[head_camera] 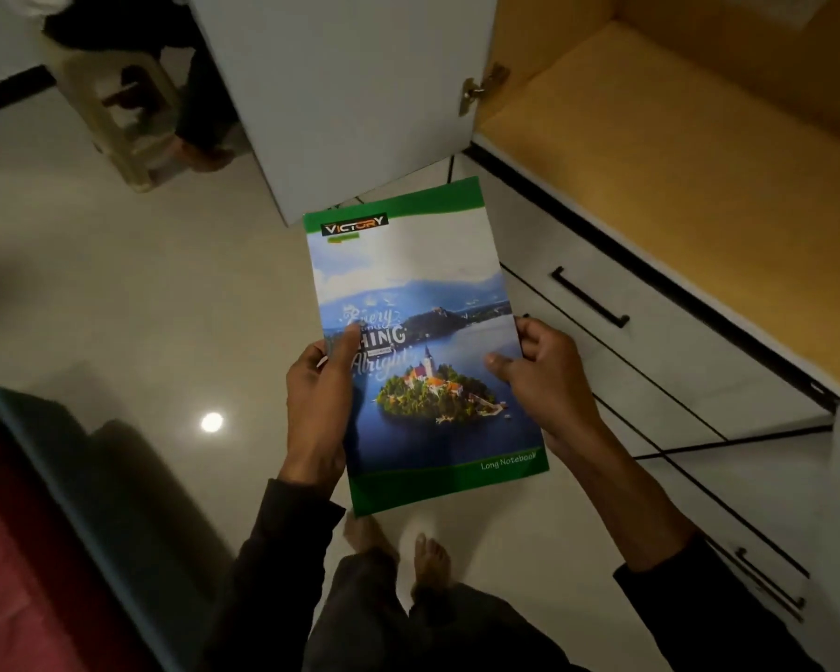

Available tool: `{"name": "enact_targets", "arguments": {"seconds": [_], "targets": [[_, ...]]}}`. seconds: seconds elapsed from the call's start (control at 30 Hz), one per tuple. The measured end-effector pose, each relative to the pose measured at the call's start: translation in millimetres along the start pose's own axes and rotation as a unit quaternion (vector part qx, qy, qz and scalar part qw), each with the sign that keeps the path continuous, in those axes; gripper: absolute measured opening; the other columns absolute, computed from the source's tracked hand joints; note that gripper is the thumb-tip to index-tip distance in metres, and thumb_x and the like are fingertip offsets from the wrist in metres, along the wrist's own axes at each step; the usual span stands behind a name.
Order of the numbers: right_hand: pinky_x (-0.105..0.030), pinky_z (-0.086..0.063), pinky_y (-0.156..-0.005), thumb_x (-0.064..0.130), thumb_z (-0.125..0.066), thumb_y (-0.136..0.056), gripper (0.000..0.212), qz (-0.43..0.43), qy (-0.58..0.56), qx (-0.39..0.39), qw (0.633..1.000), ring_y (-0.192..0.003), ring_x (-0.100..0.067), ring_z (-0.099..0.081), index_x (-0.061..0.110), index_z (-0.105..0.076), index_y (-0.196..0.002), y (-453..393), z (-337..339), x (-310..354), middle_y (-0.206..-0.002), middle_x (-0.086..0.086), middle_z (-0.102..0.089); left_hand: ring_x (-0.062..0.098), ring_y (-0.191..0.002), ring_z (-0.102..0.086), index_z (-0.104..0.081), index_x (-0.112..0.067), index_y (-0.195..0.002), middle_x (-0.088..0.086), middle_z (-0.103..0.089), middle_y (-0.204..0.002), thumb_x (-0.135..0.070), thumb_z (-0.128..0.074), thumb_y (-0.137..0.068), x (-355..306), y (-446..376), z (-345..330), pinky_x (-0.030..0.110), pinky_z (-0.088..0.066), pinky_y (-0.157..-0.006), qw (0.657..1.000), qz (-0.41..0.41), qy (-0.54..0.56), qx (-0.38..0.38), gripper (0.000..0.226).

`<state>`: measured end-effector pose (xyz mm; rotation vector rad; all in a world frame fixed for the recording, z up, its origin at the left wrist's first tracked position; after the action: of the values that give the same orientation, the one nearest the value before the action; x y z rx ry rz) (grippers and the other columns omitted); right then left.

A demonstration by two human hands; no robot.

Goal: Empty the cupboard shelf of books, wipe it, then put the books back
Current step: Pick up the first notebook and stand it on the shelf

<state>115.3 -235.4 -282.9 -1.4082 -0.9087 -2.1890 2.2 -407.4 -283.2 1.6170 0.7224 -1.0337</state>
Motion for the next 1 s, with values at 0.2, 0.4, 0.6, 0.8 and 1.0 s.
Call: {"name": "enact_targets", "arguments": {"seconds": [0.2,0.4,0.6,0.8,1.0], "targets": [[-0.006,-0.05,-0.065,-0.004,-0.061,-0.09,0.032,0.001,-0.047,-0.056,0.997,-0.08,0.007,-0.061,0.02,-0.062,-0.111,-47.0,19.4,23.1,-0.092,0.017,-0.065,0.004,-0.076,-0.07,-0.067,0.004,-0.111,0.008,-0.074,-0.097,-0.022,-0.058,-0.096,-43.4,-55.7,-54.4,0.012,-0.05,-0.06,0.997,-0.015,-0.011,0.075,0.031],[-0.016,-0.053,-0.07,-0.005,-0.062,-0.087,0.032,0.004,-0.083,-0.15,0.985,-0.085,-0.007,-0.068,0.023,-0.065,-0.103,-83.1,35.4,63.9,-0.099,0.003,-0.073,0.027,-0.089,-0.072,-0.066,0.007,-0.109,0.015,-0.074,-0.098,-0.019,-0.057,-0.097,-94.1,-104.2,-103.2,0.03,-0.059,-0.071,0.989,-0.028,-0.01,0.145,0.029],[-0.014,-0.052,-0.069,-0.004,-0.062,-0.088,0.035,0.054,-0.101,-0.194,0.974,-0.079,-0.003,-0.069,0.029,-0.066,-0.095,-105.8,67.1,118.8,-0.086,0.017,-0.074,0.032,-0.096,-0.07,-0.071,-0.002,-0.097,0.014,-0.075,-0.095,-0.018,-0.06,-0.095,-145.6,-127.0,-153.9,0.037,-0.056,-0.078,0.982,-0.092,-0.025,0.161,0.02],[-0.007,-0.046,-0.057,-0.006,-0.062,-0.088,0.038,0.151,-0.098,-0.215,0.96,-0.061,0.008,-0.061,0.032,-0.063,-0.095,-131.7,128.5,174.0,-0.075,0.028,-0.07,0.025,-0.094,-0.072,-0.071,-0.006,-0.107,0.008,-0.076,-0.098,-0.015,-0.056,-0.095,-199.8,-122.4,-225.2,0.038,-0.056,-0.084,0.965,-0.144,-0.006,0.22,0.021],[-0.014,-0.054,-0.076,-0.007,-0.061,-0.088,0.04,0.235,-0.089,-0.215,0.944,-0.09,0.001,-0.069,0.027,-0.067,-0.108,-170.7,207.1,230.3,-0.097,0.02,-0.073,0.024,-0.094,-0.072,-0.072,-0.013,-0.105,0.003,-0.076,-0.099,-0.018,-0.056,-0.095,-252.8,-116.4,-311.0,0.042,-0.055,-0.088,0.95,-0.199,0.023,0.241,0.019]]}}
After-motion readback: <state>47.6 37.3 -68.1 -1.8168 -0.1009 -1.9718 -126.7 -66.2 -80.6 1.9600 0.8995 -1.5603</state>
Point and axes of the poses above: each hand's wrist, its own y-axis away from the middle knuckle, its own z-axis out of the back of the hand, x = y × z, the point moved 3 cm from there along -y, towards the middle knuckle
